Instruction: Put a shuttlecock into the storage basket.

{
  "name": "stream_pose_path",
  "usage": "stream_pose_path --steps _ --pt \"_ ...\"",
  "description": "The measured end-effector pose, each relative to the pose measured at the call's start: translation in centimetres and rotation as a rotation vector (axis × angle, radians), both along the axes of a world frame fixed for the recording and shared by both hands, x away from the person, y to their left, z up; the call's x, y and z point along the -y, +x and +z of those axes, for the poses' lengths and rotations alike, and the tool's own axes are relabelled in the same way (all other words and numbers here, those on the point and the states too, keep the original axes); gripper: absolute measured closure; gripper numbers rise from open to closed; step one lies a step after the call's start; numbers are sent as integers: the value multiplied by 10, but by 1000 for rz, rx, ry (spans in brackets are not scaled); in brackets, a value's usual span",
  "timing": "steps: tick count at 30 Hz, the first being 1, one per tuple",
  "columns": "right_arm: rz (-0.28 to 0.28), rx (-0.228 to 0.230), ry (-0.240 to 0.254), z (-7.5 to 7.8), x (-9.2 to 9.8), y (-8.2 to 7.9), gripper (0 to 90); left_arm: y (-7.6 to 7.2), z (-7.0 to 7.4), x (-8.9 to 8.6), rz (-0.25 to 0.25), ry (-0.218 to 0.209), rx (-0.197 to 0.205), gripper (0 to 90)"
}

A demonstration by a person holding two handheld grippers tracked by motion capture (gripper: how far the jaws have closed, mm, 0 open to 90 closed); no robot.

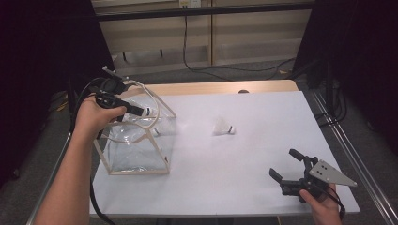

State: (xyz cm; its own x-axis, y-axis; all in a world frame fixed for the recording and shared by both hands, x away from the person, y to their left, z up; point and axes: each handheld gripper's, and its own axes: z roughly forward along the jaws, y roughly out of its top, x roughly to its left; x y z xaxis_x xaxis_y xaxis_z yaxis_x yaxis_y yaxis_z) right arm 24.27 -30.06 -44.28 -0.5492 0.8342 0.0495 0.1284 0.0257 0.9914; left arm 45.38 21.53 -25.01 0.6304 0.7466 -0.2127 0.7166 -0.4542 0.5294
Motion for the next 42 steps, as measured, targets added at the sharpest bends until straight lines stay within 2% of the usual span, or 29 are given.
stream_pose_path --steps 5,16,19,27,30,42 --pt "0 0 0 0 0 0 6 0 -2 1 6 -3 -7 863" --pt "0 1 -1 0 0 0 6 0 -2 0 10 -9 3 818" --pt "0 1 -1 0 0 0 6 -1 0 -1 5 -32 4 804" --pt "0 2 -2 0 0 0 6 -5 10 0 5 -84 12 719" --pt "1 2 -2 0 0 0 6 -8 14 3 -8 -89 17 654" --pt "0 -1 0 0 0 0 6 -16 27 18 -56 -129 24 515"
